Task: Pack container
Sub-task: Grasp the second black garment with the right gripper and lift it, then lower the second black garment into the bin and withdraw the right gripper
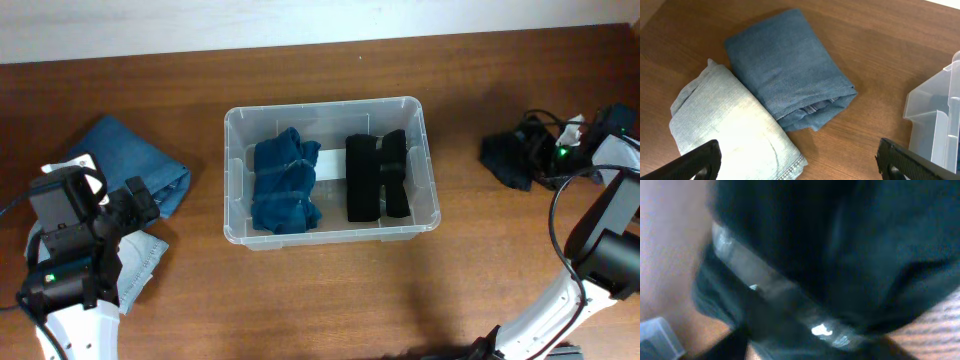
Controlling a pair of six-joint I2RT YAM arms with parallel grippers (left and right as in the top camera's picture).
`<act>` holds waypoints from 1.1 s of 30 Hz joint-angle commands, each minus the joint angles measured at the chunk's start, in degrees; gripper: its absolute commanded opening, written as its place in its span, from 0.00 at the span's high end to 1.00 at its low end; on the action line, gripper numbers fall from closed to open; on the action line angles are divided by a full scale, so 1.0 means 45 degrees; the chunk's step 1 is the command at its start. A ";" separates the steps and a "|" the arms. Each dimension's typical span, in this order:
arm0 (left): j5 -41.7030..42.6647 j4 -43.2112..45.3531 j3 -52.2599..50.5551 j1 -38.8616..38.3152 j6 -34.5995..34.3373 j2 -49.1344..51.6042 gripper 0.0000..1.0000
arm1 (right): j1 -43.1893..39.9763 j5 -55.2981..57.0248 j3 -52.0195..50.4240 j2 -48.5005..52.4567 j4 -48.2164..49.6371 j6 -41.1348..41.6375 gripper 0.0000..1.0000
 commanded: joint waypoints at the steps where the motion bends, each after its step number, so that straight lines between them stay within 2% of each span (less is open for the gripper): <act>1: 0.0146 0.0034 0.0277 0.0044 -0.0117 0.0019 0.01 | 0.0083 0.0102 -0.0199 0.0350 0.0019 -0.0083 0.66; 4: 0.0146 0.0034 0.0272 0.0044 -0.0117 0.0019 0.01 | 0.0083 0.0019 -0.0175 0.0272 -0.0078 -0.0097 0.79; 5: 0.0146 0.0034 0.0277 0.0044 -0.0117 0.0019 0.00 | 0.0083 0.0024 -0.0175 0.0136 -0.0131 -0.0209 0.86; 10: 0.0146 0.0034 0.0277 0.0044 -0.0117 0.0019 0.00 | 0.0102 -0.0063 -0.0015 -0.1389 -0.0340 -0.0291 0.90; 12: 0.0141 0.0034 0.0277 0.0044 -0.0117 0.0019 0.01 | 0.0214 -0.0442 0.0228 -0.2501 -0.0646 -0.0636 0.94; 18: 0.0141 0.0034 0.0277 0.0044 -0.0117 0.0019 0.01 | 0.1302 -0.0743 0.0831 -0.6062 -0.2055 -0.1307 0.94; 22: 0.0141 0.0034 0.0277 0.0044 -0.0117 0.0019 0.01 | 0.3274 -0.0738 0.0826 -0.8194 -0.3016 -0.1588 0.94; 25: 0.0141 0.0034 0.0277 0.0044 -0.0117 0.0019 0.01 | 0.5406 -0.0617 0.0826 -0.8888 -0.3589 -0.1622 0.93; 28: 0.0146 -0.0015 0.0272 0.0044 -0.0121 0.0019 0.01 | 0.8189 -0.0442 0.0651 -0.8597 -0.3696 -0.1472 0.94; 33: 0.0141 -0.0068 0.0272 0.0044 -0.0117 0.0019 0.00 | 1.0622 0.0704 0.0107 -0.7189 -0.3249 -0.0243 0.94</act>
